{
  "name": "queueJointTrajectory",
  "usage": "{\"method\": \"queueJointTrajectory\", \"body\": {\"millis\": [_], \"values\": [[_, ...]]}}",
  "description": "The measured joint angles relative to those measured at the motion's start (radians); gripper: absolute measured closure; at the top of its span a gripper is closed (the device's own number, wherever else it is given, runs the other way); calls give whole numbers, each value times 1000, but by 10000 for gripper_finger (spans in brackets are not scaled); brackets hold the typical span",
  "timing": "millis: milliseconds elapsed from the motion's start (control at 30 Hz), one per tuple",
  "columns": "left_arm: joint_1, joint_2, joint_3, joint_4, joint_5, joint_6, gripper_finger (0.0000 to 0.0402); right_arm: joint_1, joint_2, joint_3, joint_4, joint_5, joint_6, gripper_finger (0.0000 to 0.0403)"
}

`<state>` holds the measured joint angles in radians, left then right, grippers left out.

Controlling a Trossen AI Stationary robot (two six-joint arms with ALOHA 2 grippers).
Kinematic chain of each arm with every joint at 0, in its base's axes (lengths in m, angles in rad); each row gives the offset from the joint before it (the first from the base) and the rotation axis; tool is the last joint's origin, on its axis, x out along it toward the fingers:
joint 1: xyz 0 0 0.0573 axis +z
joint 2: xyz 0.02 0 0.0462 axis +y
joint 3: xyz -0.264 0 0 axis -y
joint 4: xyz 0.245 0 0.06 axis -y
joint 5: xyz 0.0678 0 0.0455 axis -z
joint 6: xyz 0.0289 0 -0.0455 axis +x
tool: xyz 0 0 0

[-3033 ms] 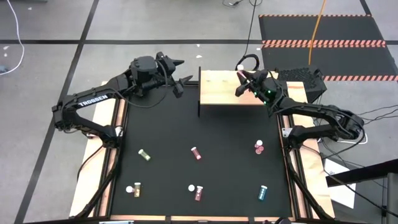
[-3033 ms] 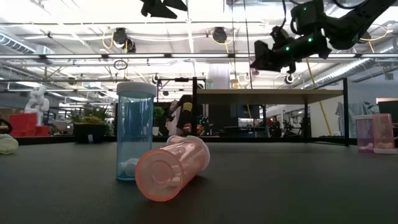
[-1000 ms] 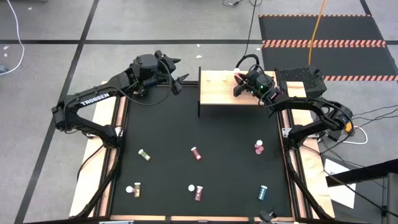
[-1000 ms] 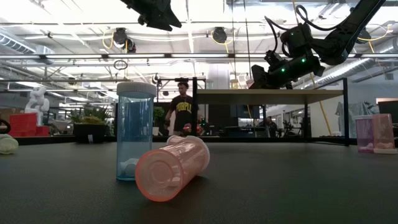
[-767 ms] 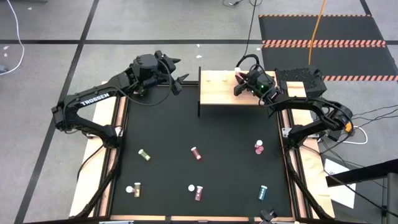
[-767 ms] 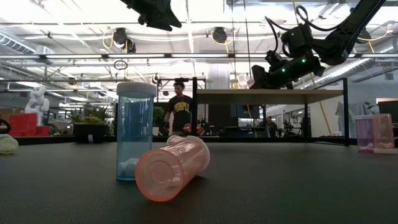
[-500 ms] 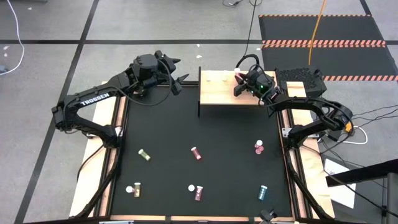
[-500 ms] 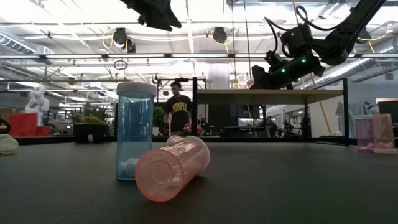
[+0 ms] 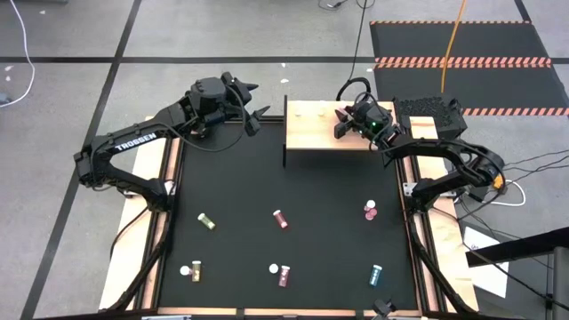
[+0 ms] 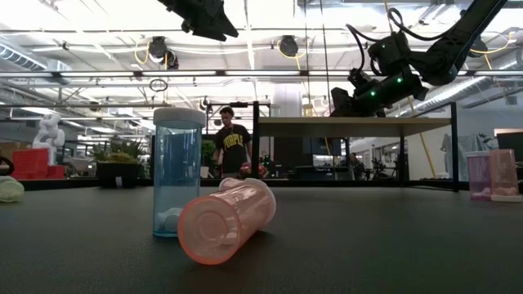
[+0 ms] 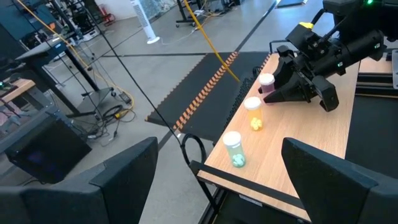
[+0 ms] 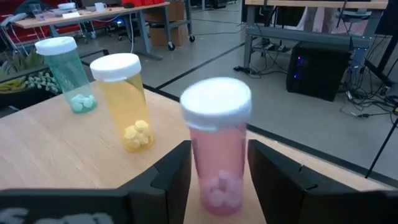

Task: Pick and place medicine bottles onto shelf by color
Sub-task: Put the left pink pill bottle on the shelf, then put the top orange pill bottle on the shelf

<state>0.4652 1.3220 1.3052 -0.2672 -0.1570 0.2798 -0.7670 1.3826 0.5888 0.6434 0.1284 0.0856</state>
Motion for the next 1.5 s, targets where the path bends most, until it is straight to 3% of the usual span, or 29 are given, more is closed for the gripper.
{"method": "queueJointTrajectory", "body": {"millis": [567,933,1067,1200,1500], "values": [[0,0,0,-26,0,3,62,0,-66,0,-9,-30,-26,245],[0,0,0,-31,0,-12,62,0,-66,0,4,-10,-85,141],[-2,0,0,-41,0,-26,62,0,-81,0,61,11,-102,123],[-9,0,0,-52,0,-27,62,0,-146,0,76,11,-101,124],[-18,0,4,-56,-2,-79,62,22,-360,5,-62,0,-102,126]]}}
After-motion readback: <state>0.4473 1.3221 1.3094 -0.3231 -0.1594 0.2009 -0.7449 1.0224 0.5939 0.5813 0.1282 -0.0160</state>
